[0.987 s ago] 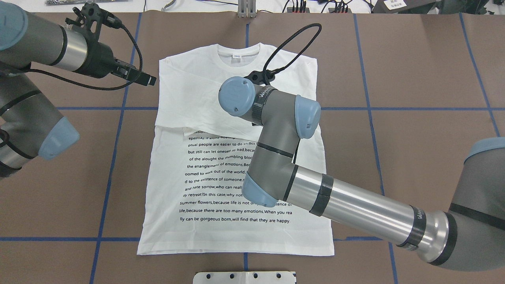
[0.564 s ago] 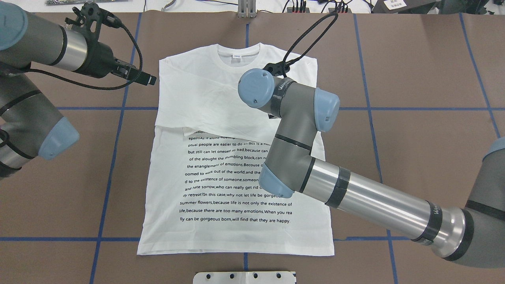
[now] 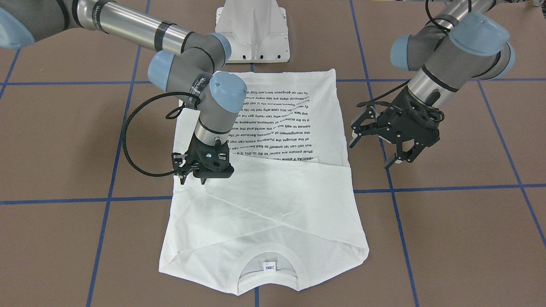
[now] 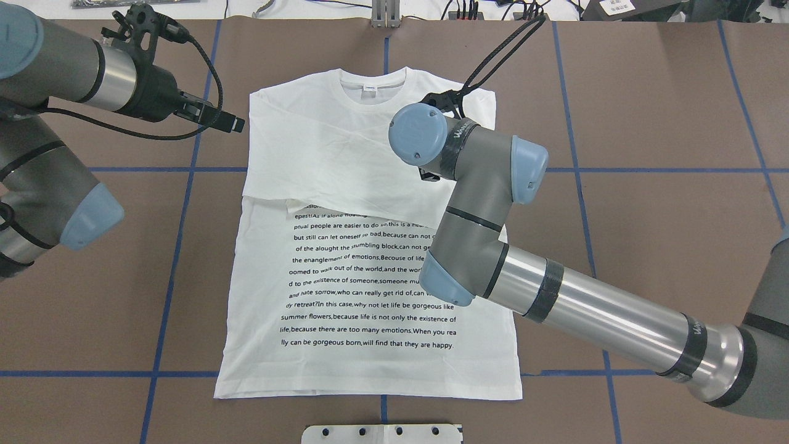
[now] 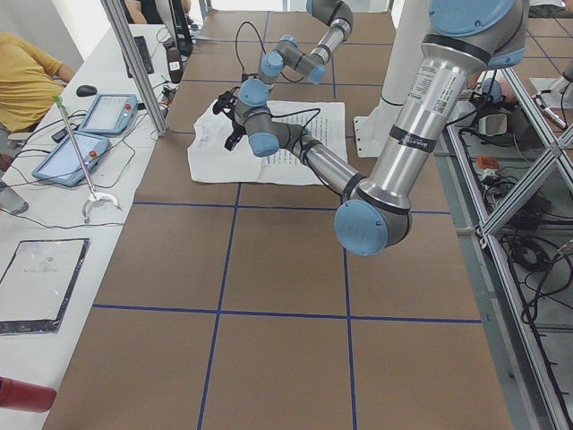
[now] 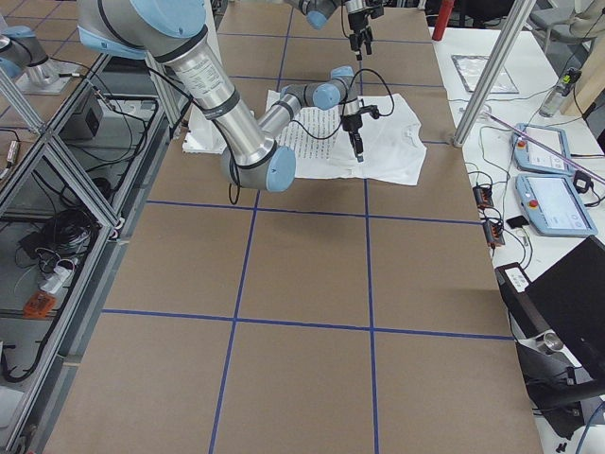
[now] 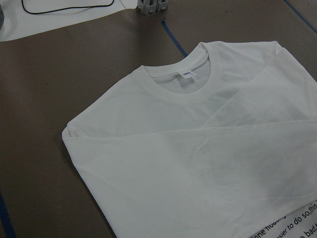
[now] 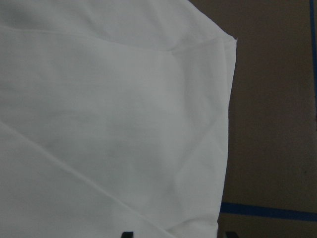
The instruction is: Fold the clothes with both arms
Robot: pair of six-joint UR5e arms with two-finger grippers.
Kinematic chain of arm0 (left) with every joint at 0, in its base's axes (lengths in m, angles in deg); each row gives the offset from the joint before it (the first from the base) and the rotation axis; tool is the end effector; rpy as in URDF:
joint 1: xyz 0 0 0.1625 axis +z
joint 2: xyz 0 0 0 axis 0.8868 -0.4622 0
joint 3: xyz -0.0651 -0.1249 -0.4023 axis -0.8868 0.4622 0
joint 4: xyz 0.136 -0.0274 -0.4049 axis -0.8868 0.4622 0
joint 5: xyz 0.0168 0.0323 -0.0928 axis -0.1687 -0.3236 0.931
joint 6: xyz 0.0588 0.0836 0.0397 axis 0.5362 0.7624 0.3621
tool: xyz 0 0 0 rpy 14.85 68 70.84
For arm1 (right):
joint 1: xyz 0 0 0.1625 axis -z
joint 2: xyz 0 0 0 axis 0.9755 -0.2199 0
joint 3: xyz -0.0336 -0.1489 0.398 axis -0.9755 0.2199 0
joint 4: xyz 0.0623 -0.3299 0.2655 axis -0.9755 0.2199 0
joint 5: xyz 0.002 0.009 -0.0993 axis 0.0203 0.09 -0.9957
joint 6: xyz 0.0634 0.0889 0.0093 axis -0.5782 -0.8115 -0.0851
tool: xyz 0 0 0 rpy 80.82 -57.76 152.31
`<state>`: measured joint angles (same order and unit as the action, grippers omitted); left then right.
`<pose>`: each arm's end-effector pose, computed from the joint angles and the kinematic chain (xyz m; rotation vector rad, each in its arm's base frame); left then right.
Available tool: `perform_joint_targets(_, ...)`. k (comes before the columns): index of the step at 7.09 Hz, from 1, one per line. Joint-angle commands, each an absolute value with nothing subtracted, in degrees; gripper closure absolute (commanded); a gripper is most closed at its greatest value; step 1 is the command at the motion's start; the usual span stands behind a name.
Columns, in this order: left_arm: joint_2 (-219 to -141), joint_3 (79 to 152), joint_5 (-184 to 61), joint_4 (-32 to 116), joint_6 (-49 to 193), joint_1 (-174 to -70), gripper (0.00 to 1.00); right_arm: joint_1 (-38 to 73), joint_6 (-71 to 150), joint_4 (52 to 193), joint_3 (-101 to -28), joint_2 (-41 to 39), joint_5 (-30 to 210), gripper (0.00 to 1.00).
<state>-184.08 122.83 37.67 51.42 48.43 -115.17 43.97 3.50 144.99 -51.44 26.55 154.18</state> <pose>0.3274 -0.5576 0.2867 0.6096 1.0706 0.2945 -0.5735 -0.5437 0.2532 0.3297 -0.3715 -0.0570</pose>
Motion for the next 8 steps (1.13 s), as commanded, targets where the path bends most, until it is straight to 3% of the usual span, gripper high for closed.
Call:
perform_joint_targets(1,-184.08,122.91,37.57,51.12,48.27,-115.12,0.00,41.02,3.23,142.98,-60.78,23.34,161.74,0.00)
perform_joint_targets(3,-183.56,123.52,37.49,51.03,48.18,-114.86,0.00,38.64,2.96,143.07,-78.35,14.83,168.80,0.00)
perform_joint_targets(4,-181.99,125.53,37.48,50.86,48.18,-114.77,0.00,38.28,2.18,143.33,-83.21,12.00,170.14,0.00)
perform_joint_targets(6,-177.07,132.02,36.79,50.77,39.54,-111.72,0.00,38.28,-1.23,143.42,-88.95,5.68,169.80,0.00)
perform_joint_targets(8,-169.71,140.02,24.89,50.51,26.18,-99.89,0.00,39.84,-8.36,143.07,-92.65,1.01,168.92,0.00)
